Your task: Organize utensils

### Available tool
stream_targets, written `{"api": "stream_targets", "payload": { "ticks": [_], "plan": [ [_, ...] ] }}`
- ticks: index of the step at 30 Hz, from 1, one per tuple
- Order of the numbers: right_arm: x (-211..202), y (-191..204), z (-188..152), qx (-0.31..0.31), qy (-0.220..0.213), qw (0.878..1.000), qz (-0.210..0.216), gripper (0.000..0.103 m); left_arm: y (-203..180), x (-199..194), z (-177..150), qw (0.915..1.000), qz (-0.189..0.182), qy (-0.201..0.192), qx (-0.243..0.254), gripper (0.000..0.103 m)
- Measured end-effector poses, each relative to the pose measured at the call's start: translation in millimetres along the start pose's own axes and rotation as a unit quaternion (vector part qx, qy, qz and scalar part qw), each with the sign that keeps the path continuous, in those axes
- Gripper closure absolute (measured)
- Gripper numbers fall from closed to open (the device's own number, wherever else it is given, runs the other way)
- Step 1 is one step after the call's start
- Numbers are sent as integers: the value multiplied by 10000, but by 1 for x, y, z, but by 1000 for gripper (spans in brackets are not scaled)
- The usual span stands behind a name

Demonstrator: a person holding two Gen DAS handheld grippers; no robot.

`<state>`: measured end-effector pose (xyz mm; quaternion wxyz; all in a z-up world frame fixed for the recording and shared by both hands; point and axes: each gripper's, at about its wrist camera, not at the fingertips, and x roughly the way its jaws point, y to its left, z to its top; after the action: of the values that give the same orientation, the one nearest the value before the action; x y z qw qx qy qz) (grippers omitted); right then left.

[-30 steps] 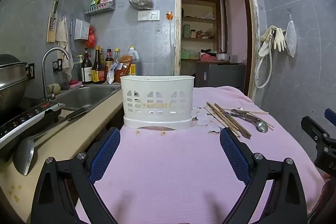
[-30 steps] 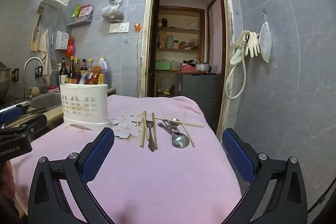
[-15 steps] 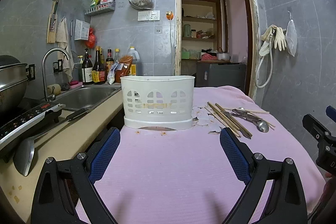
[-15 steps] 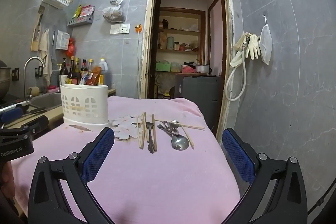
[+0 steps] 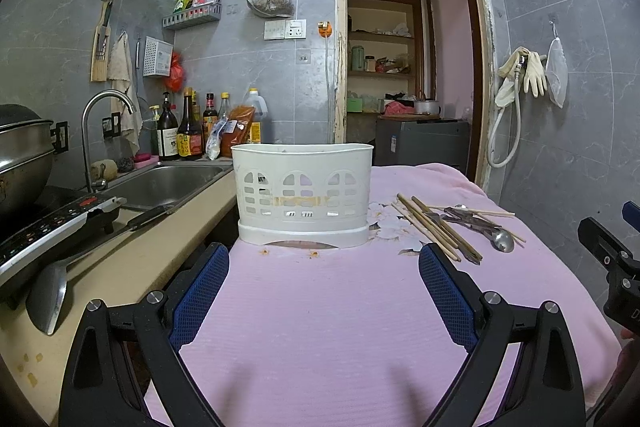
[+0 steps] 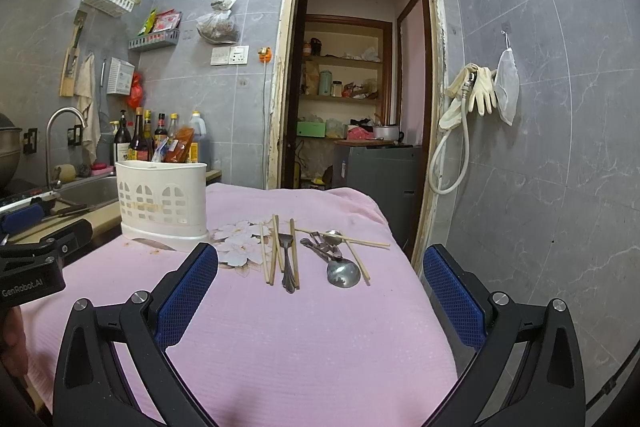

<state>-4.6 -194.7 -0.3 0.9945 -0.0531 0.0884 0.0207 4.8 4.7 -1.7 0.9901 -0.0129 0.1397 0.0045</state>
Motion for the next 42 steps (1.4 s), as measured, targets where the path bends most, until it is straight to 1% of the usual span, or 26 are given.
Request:
{"api": "stream_targets", "payload": {
  "ticks": [42],
  "plan": [
    [0, 1, 2, -11, 45, 10000, 19, 0, 4, 0, 0, 10000, 3, 43, 0, 9]
  ]
}}
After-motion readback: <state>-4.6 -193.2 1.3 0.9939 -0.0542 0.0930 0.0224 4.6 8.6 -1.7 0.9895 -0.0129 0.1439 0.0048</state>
